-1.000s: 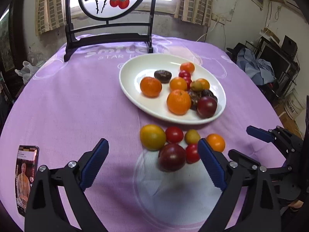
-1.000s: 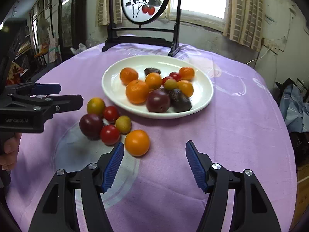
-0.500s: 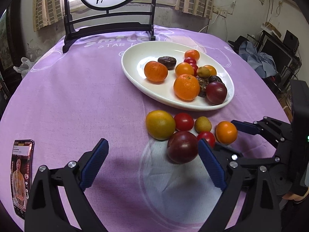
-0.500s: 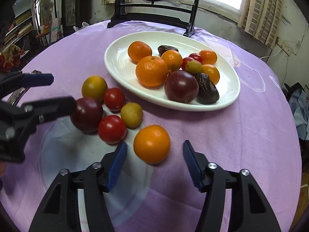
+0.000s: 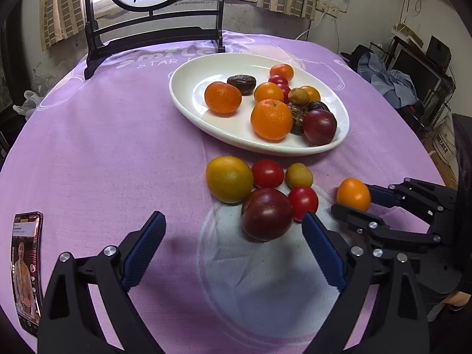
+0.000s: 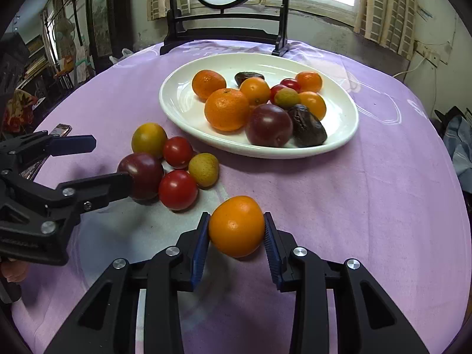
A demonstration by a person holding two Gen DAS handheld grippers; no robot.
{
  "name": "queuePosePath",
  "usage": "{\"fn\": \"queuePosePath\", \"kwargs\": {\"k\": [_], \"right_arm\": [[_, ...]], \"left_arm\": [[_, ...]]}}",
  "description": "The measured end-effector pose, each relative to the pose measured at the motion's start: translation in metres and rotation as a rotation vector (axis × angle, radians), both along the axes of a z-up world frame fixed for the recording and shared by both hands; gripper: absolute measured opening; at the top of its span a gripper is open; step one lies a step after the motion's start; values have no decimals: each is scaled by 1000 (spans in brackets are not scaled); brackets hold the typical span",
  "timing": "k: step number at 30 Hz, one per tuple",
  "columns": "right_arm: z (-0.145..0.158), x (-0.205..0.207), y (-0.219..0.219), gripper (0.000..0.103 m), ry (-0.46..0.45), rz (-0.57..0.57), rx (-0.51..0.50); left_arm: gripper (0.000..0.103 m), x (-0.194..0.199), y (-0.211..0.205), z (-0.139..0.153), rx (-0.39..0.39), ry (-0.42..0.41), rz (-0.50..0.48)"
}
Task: Organize fruits
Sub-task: 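Grasp a dark red tomato with the left tool while the right tool holds the orange tomato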
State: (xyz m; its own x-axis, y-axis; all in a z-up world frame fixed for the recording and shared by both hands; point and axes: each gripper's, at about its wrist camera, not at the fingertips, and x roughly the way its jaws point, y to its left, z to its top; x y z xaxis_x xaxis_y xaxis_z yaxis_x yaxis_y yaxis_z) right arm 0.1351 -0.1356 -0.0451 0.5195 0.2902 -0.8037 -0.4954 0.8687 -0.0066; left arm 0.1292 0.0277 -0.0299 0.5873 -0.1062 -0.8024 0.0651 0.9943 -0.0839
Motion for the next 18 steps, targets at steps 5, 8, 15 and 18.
{"fn": "queuePosePath", "kwargs": {"k": [5,8,15,18], "right_arm": [[0,-5,-8,36,8,-17,24],[0,-5,-11,36,11,-25,33],[4,-8,-14,36,1,-20,53],[6,-9,-15,36,-4,-18,64]], "left_arm": [[91,-2,-6,-3,23,4,-17],[91,-3,-12,-6,42,13,-35],[91,-3,-19,-14,81,16,-54],[87,-2,-21,-16,86,23,-54]]}}
